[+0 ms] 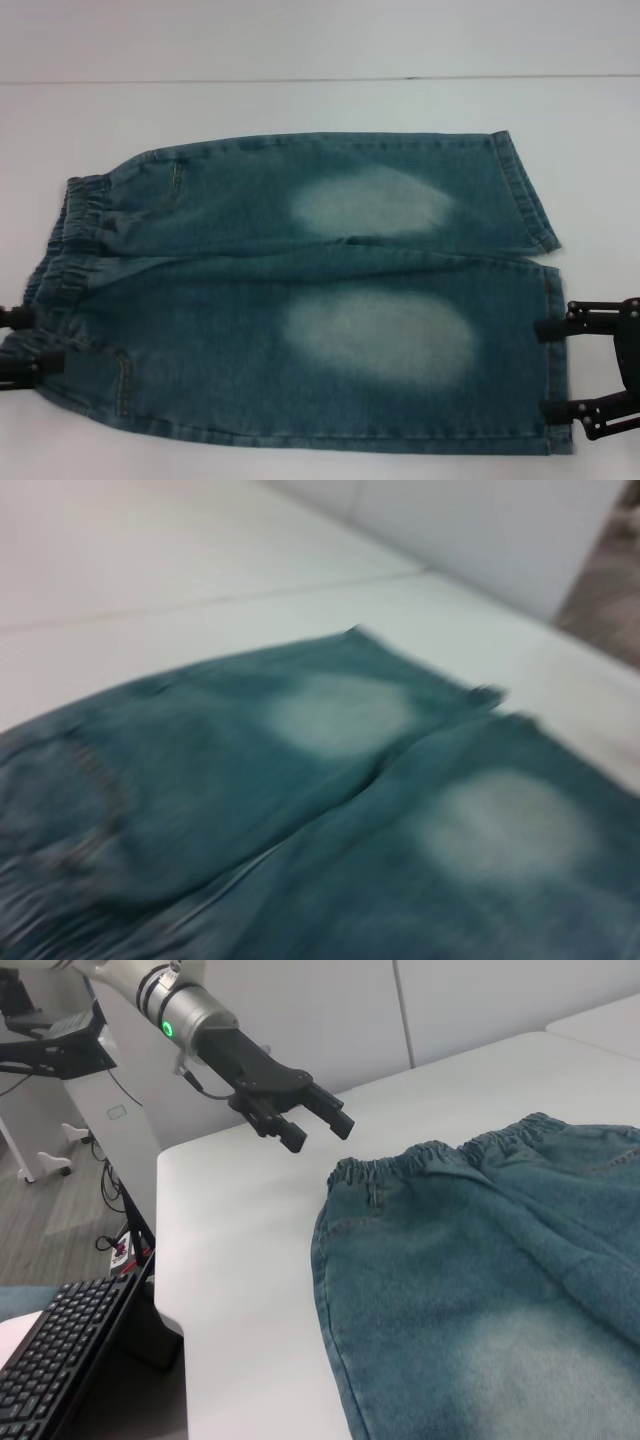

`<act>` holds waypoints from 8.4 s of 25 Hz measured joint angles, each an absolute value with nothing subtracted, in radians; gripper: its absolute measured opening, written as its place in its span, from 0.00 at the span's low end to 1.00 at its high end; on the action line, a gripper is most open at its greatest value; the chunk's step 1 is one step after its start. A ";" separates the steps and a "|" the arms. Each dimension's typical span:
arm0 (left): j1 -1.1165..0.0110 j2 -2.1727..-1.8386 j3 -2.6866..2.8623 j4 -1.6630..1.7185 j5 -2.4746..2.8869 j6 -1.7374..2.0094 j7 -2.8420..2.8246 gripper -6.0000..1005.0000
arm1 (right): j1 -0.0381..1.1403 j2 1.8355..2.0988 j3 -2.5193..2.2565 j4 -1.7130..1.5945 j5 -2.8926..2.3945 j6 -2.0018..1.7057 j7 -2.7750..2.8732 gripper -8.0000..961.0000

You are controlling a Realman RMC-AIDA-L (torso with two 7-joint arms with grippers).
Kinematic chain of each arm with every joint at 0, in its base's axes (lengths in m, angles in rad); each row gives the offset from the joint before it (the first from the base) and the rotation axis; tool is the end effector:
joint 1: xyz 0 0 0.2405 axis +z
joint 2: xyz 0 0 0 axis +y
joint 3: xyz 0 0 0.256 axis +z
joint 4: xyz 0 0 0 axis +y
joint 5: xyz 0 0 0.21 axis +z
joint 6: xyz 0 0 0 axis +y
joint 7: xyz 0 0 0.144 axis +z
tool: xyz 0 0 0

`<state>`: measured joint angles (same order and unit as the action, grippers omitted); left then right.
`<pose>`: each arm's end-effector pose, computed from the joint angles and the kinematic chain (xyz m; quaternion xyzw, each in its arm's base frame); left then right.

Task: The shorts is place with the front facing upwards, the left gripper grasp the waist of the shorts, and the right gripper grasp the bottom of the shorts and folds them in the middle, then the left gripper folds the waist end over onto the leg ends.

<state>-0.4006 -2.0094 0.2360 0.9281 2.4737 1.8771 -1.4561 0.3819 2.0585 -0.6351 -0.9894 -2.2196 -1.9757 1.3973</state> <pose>-0.3484 0.2548 0.0952 -0.9213 -0.3259 -0.1292 0.1681 0.2857 0.2600 0.0544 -0.9736 0.1664 0.1531 0.0326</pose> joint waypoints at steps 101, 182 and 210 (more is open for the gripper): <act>-0.433 -2.043 0.397 0.951 2.617 1.549 -1.530 0.06 | 0.612 2.083 -0.851 -0.994 -2.734 -1.918 2.151 0.98; -0.442 -2.041 0.369 1.021 2.406 1.585 -1.651 0.06 | 0.592 2.059 -0.670 -1.092 -2.462 -1.793 2.005 0.05; -0.466 -2.141 0.428 1.007 2.167 1.206 -1.770 0.06 | 0.578 2.089 -0.639 -0.983 -2.205 -1.298 1.772 0.05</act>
